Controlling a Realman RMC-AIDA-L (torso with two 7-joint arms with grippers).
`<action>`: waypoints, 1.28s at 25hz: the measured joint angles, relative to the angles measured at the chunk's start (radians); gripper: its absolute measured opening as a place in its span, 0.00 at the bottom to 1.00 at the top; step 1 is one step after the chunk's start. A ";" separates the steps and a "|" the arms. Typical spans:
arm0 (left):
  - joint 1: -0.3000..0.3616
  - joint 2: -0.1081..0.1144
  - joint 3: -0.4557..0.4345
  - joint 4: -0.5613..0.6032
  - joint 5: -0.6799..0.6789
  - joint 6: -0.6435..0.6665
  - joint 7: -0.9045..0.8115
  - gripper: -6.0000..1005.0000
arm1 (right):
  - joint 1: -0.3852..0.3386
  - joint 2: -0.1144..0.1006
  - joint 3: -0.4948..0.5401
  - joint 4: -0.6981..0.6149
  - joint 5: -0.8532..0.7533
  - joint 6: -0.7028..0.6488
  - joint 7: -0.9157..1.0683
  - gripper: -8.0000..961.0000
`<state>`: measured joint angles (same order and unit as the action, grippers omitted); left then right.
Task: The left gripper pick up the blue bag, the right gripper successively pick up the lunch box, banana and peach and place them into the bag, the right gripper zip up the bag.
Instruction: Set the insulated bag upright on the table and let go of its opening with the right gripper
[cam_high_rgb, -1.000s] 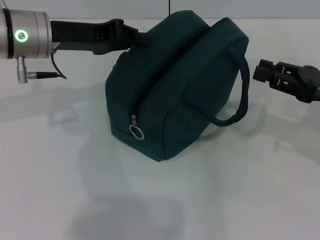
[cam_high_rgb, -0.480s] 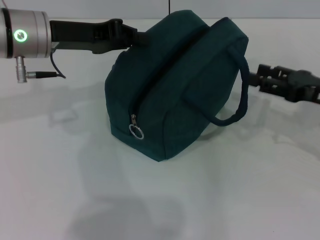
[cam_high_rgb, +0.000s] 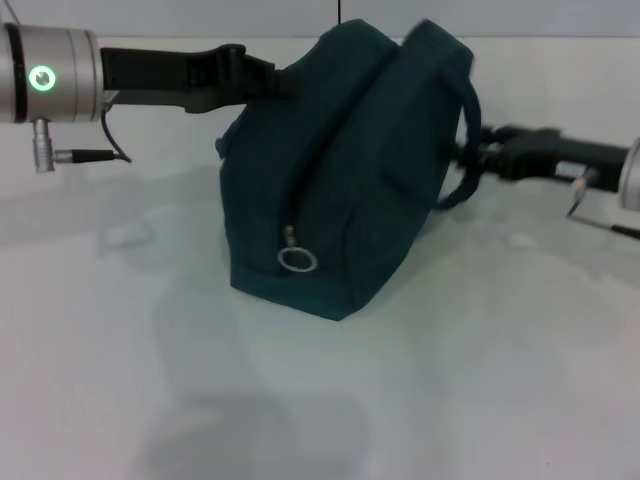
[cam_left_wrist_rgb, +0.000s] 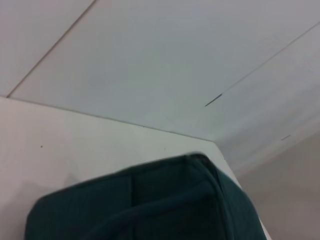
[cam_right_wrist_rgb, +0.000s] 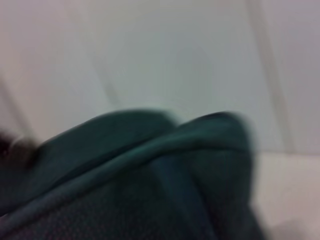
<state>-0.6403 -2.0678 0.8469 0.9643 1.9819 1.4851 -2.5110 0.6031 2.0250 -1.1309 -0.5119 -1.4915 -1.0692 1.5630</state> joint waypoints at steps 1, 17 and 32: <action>0.003 0.000 0.000 0.000 0.000 0.000 0.000 0.08 | -0.011 0.000 0.001 -0.005 0.032 0.022 -0.010 0.74; 0.060 -0.011 -0.001 -0.217 -0.149 0.071 0.140 0.09 | -0.173 -0.001 -0.010 -0.036 0.610 -0.273 -0.475 0.74; 0.128 -0.019 -0.002 -0.339 -0.294 0.136 0.332 0.10 | -0.173 -0.011 -0.063 0.022 0.510 -0.266 -0.403 0.74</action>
<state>-0.5119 -2.0867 0.8451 0.6251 1.6882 1.6214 -2.1791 0.4301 2.0137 -1.1935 -0.4898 -0.9813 -1.3354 1.1601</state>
